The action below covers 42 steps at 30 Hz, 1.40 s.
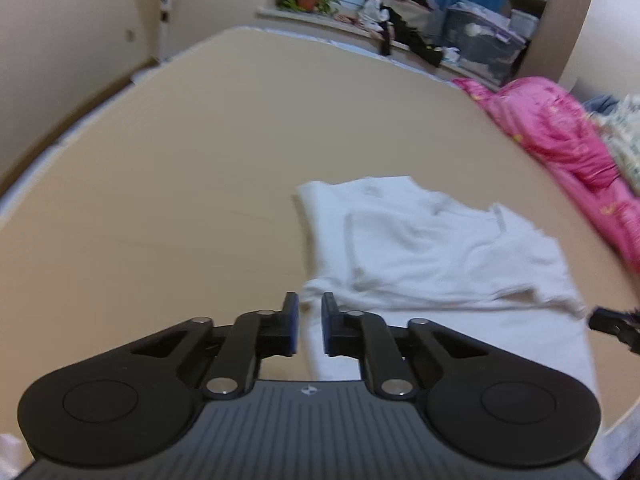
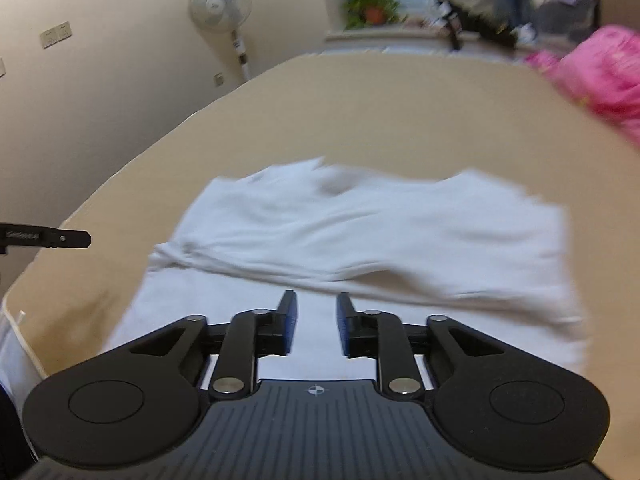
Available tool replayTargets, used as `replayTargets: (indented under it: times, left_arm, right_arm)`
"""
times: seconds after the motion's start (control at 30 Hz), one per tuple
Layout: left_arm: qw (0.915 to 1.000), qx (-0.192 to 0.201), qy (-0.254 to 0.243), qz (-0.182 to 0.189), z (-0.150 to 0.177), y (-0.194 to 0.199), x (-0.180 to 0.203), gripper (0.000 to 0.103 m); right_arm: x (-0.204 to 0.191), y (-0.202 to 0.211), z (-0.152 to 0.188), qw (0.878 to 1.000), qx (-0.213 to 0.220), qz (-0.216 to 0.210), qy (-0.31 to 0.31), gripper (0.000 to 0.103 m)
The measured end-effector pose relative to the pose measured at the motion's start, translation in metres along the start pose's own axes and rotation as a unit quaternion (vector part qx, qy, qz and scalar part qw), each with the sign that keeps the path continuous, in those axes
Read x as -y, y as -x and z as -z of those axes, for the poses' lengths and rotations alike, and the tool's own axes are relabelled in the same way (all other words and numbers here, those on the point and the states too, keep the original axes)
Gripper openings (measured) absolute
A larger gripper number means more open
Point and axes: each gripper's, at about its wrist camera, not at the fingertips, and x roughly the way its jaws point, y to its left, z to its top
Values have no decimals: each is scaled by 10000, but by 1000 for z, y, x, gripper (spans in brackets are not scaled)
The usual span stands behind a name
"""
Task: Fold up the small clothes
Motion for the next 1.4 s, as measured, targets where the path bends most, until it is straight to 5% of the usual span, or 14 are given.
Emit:
replayTargets:
  times: [0.17, 0.23, 0.3, 0.33, 0.5, 0.63, 0.77, 0.83, 0.93, 1.0, 1.1, 1.17, 1.27, 1.4]
  left_arm:
    - [9963, -329, 328, 726, -15, -48, 12, 12]
    - [9952, -422, 386, 797, -18, -69, 14, 16]
    - [9936, -570, 517, 828, -19, -91, 11, 31]
    - [9930, -631, 578, 811, -21, -100, 9, 39]
    - [9920, -733, 681, 764, -21, -131, 10, 39]
    - [9963, -654, 235, 511, -24, -132, 21, 3]
    - [9969, 139, 410, 664, -40, -87, 16, 2]
    - [9972, 182, 429, 584, -41, -78, 10, 3]
    - [9984, -262, 370, 352, -37, -85, 7, 14]
    - [9992, -83, 393, 87, -38, -82, 4, 20]
    - [9984, 75, 426, 377, -40, -82, 6, 20]
    - [9979, -194, 290, 541, -37, -96, 11, 27]
    - [9966, -785, -216, -146, -22, -131, 25, 29]
    - [9980, -331, -529, 59, -17, -122, 35, 44]
  right_arm:
    - [66, 45, 21, 9954, 274, 708, -578, 25]
    - [87, 47, 41, 9882, 349, 912, -1176, 25]
    - [98, 38, 47, 9806, -9, 1196, -1553, 26]
    - [101, 41, 47, 9776, 215, 1243, -1684, 26]
    - [112, 26, 47, 9713, 141, 1430, -1897, 26]
    - [114, 14, 42, 9701, 257, 1415, -1955, 26]
    - [117, -7, 28, 9709, 416, 1360, -1925, 26]
    - [120, -15, 19, 9714, 557, 1338, -1881, 26]
    - [128, -28, 9, 9687, 730, 1342, -1959, 27]
    - [135, -42, 7, 9670, 605, 1460, -1999, 27]
    - [153, -67, 14, 9541, -181, 2108, -2117, 27]
    - [163, -73, 20, 9489, -434, 2119, -2298, 23]
    - [157, -68, 12, 9542, -270, 2099, -2116, 24]
    - [160, -78, 19, 9560, -462, 2108, -1986, 26]
